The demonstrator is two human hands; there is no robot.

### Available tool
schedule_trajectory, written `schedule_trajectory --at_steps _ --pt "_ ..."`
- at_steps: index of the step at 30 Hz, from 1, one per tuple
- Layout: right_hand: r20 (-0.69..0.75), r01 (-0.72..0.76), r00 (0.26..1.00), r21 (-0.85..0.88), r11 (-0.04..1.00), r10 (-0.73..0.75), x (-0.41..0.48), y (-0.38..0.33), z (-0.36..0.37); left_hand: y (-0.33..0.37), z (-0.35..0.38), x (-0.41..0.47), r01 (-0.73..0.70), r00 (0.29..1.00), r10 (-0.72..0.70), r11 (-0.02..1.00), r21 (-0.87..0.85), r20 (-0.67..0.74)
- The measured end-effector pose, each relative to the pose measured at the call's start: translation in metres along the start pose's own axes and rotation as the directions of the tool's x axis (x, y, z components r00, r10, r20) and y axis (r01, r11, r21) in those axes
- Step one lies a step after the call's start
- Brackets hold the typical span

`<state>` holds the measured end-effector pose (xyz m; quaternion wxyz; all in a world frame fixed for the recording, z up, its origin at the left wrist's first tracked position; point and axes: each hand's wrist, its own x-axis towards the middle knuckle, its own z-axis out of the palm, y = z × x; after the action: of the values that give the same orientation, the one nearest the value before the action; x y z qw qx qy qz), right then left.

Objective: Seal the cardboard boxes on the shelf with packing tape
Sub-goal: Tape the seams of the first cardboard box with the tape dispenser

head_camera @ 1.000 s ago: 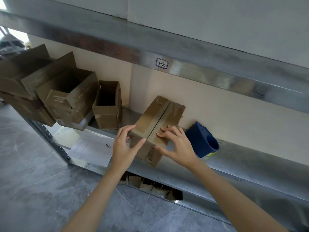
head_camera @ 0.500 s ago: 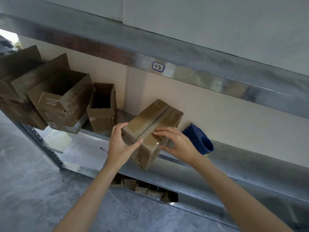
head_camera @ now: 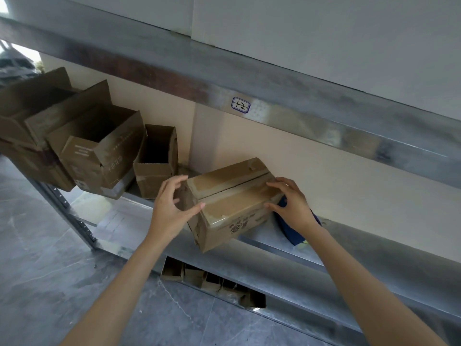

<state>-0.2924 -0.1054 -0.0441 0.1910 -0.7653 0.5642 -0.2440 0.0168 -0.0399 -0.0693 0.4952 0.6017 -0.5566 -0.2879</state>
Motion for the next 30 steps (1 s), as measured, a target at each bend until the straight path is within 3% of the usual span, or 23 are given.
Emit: schedule_trajectory --at_steps 3,16,22,30 --pt "-0.06 -0.01 0.998 0.016 1.0 0.011 -0.006 0.0 0.0 0.003 0.009 -0.019 -0.01 0.997 0.012 1.0 0.028 -0.075" --pt "-0.237 -0.033 0.97 0.092 0.995 0.054 -0.057 -0.003 0.011 0.005 0.032 0.008 0.07 0.997 -0.07 0.997 -0.015 0.032" --pt "-0.186 -0.001 0.982 0.077 0.997 0.015 -0.064 0.003 0.007 0.012 0.032 0.039 0.083 0.991 -0.085 0.996 0.021 0.1" --pt "-0.019 0.135 0.99 -0.144 0.98 -0.139 -0.044 0.014 -0.003 0.009 0.025 0.061 0.065 0.982 -0.071 0.997 0.036 0.177"
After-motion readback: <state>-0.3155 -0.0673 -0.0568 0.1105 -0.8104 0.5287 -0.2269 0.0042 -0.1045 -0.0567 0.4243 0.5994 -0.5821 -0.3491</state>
